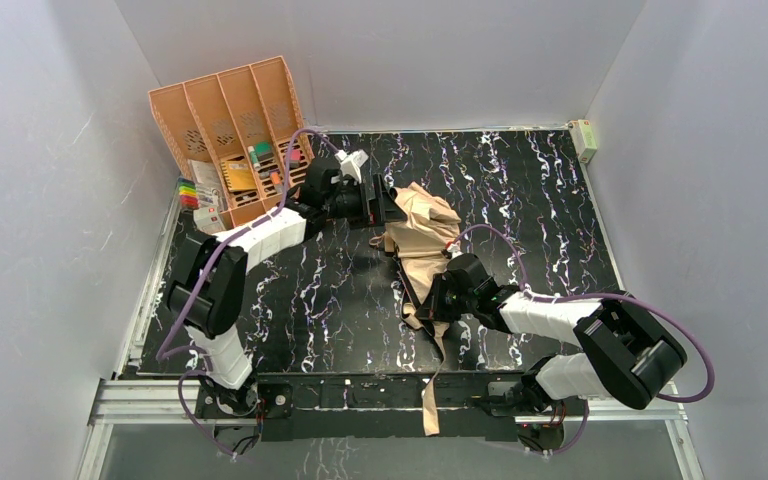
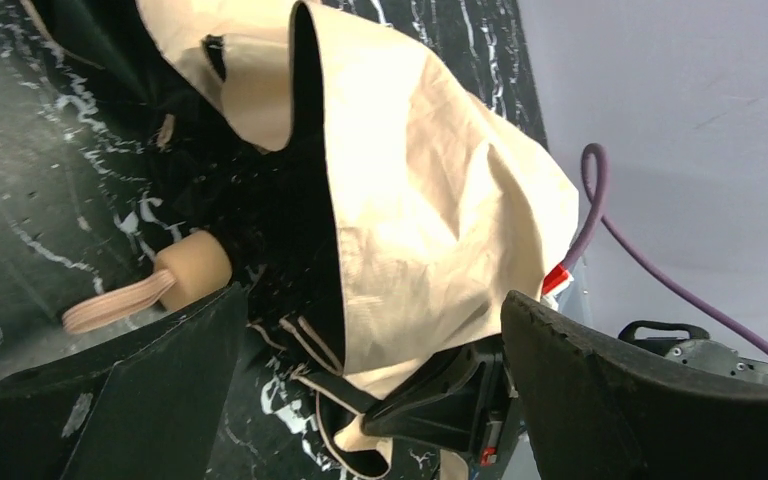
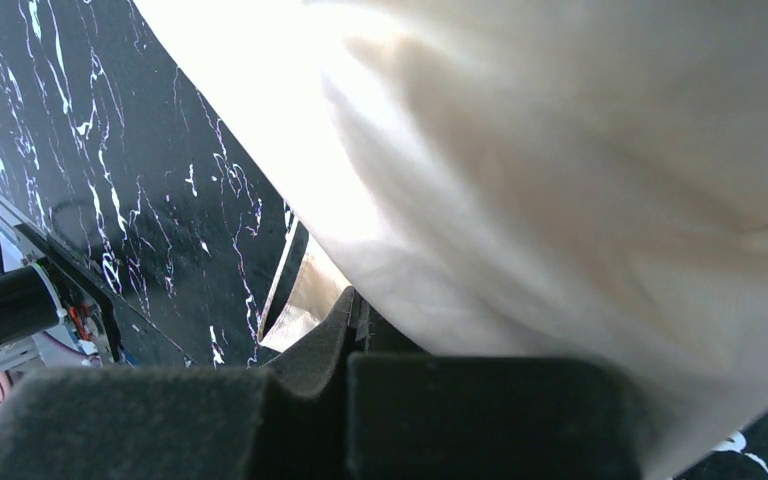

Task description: Put away the umbrella

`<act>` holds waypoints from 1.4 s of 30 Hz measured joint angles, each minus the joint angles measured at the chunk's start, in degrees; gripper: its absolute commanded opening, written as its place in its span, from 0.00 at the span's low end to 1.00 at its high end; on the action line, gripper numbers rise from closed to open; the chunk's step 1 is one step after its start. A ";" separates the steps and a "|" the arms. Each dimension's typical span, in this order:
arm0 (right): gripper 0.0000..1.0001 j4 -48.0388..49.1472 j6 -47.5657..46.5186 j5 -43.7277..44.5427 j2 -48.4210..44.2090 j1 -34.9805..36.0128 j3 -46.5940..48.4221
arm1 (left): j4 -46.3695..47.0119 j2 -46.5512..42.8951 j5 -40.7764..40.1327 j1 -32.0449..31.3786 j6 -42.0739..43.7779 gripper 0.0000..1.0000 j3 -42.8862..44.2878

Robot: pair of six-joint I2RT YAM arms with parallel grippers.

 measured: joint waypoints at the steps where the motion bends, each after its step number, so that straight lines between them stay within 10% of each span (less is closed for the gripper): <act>1: 0.00 -0.04 -0.02 0.02 0.00 0.00 0.02 | 1.16 0.76 0.63 0.00 -0.70 0.98 -0.02; 7: 0.00 -0.35 -0.04 0.04 0.00 0.00 0.20 | 8.24 1.97 4.79 0.00 -4.72 0.82 0.04; 23: 0.00 -0.52 -0.07 0.02 0.11 0.00 0.33 | 12.15 2.01 9.81 0.00 -8.28 0.00 5.16; 42: 0.01 -0.98 0.26 0.11 0.22 0.00 0.74 | -1.73 -12.02 4.39 -5.75 -2.10 0.00 3.26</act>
